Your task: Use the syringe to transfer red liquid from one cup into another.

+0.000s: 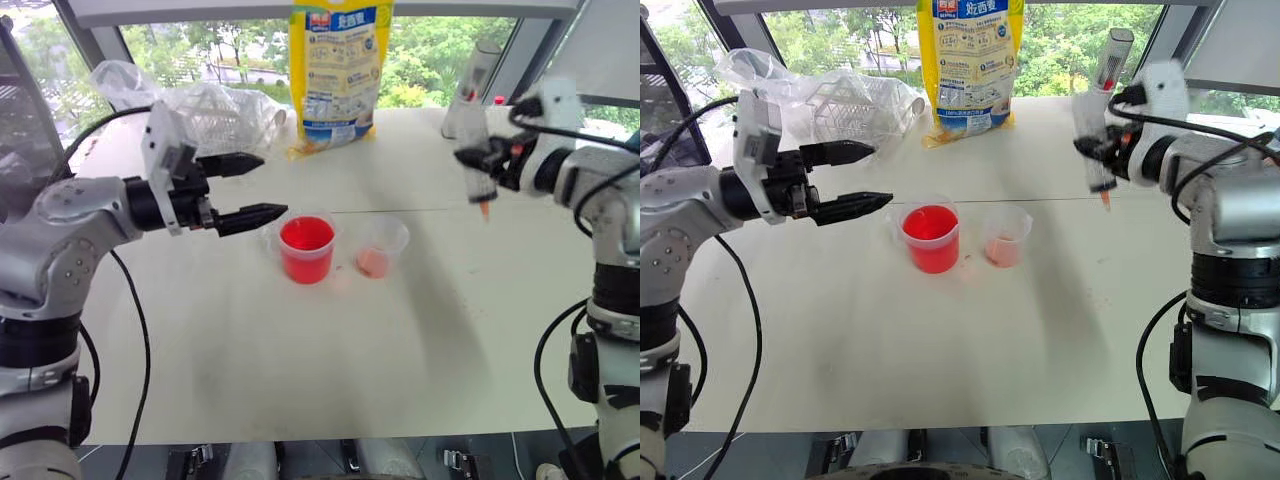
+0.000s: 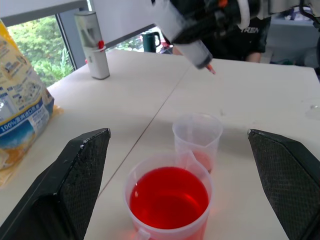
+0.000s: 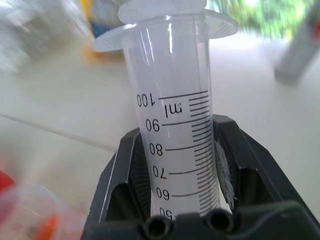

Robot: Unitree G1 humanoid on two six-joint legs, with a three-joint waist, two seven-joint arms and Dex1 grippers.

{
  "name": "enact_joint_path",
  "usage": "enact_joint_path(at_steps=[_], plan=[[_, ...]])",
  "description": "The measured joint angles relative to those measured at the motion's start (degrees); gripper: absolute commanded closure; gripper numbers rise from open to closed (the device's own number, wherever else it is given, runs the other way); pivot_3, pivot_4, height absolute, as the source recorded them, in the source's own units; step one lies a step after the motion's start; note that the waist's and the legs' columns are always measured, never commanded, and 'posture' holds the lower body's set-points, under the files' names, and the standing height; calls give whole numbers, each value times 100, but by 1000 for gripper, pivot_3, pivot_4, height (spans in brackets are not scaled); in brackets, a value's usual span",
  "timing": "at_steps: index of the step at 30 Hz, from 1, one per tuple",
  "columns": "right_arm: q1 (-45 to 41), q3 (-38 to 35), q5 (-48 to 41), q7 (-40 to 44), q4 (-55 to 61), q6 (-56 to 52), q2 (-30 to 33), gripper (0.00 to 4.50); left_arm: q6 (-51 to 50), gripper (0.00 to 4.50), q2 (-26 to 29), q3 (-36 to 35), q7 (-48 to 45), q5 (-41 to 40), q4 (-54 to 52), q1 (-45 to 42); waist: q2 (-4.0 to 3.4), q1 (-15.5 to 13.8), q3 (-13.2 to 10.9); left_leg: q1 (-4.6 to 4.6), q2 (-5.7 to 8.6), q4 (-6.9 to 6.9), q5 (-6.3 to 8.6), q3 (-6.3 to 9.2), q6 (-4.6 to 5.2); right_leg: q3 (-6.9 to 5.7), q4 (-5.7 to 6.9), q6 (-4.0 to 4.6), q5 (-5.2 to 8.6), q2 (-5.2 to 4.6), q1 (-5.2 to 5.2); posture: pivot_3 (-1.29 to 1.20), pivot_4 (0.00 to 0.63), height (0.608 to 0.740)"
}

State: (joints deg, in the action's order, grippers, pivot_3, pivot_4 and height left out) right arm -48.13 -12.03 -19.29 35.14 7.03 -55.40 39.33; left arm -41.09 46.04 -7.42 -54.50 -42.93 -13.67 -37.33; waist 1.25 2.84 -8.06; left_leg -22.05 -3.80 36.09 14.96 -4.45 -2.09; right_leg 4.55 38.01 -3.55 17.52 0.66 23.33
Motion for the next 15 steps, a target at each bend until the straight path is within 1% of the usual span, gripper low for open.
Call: enact_joint_path(at_steps=[2,4,6,11,15], plan=[[0,-192,-478,108,479,373,-531,3143,6,0,0,9,-107,43,233,-250,-1,19,0,0,-2,1,0,2,0,0,5,0,0,4,0,0,150,740],[-15,-201,-942,182,847,626,-1088,3143,15,0,1,9,-193,80,410,-496,-1,24,0,0,-3,2,0,4,0,-1,6,0,0,4,-1,0,150,740],[-18,-72,-1228,212,963,898,-1549,3143,16,0,6,7,-271,118,527,-632,-1,20,0,-2,-2,4,0,2,-1,-2,6,1,0,-1,-1,0,150,740],[8,457,-1357,260,792,1707,-2495,3143,-28,0,9,7,-298,121,651,-765,1,5,0,-12,-1,10,-1,2,-1,-3,4,1,0,-15,2,0,150,740],[395,895,-1201,410,431,2369,-2792,3143,-98,0,12,-15,-280,113,642,-866,3,-36,2,-12,2,10,-1,2,-1,-6,3,1,0,-26,-2,0,150,740]])
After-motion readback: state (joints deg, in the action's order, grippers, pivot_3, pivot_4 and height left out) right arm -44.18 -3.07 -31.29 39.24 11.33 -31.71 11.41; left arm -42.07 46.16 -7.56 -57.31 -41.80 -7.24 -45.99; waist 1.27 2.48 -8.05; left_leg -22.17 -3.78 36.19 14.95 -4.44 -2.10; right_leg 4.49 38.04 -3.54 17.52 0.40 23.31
